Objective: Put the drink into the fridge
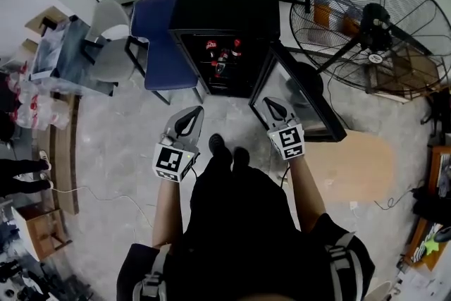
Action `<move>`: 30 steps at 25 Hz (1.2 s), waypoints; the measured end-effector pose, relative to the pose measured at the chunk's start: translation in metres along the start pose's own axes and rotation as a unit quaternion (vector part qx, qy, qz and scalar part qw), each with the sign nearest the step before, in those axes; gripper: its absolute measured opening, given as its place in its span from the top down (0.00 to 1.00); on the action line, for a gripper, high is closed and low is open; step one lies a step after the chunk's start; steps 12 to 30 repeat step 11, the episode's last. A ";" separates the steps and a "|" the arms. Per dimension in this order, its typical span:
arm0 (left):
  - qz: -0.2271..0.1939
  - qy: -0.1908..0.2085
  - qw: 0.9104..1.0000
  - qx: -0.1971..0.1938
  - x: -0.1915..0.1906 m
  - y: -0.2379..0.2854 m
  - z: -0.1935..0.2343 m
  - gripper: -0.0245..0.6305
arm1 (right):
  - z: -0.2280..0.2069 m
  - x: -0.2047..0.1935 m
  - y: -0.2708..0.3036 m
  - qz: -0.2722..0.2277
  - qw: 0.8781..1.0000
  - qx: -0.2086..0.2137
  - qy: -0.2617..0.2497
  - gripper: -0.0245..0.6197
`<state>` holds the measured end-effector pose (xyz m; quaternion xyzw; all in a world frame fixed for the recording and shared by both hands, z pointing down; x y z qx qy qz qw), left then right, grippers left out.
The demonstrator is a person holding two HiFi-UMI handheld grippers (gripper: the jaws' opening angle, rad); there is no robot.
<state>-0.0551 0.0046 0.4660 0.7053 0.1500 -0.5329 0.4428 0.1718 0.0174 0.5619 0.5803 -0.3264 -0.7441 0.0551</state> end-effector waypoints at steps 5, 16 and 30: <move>-0.002 0.004 1.000 0.002 -0.004 -0.002 -0.007 0.96 | 0.004 -0.005 -0.004 0.004 1.000 0.008 -0.015 0.96; 0.004 0.005 1.000 0.004 -0.002 -0.007 -0.016 0.96 | 0.003 -0.008 -0.012 0.003 1.000 0.010 -0.011 0.96; 0.004 0.005 1.000 0.004 -0.002 -0.007 -0.016 0.96 | 0.003 -0.008 -0.012 0.003 1.000 0.010 -0.011 0.96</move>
Point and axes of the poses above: the fingertips, and each gripper's own axes: y forward along the fingers, z to its left, x out of its top, the point moved 4 cm from there along -y, backward along the fingers, and after that the axes turned 14 degrees about z, right-handed, at the moved point
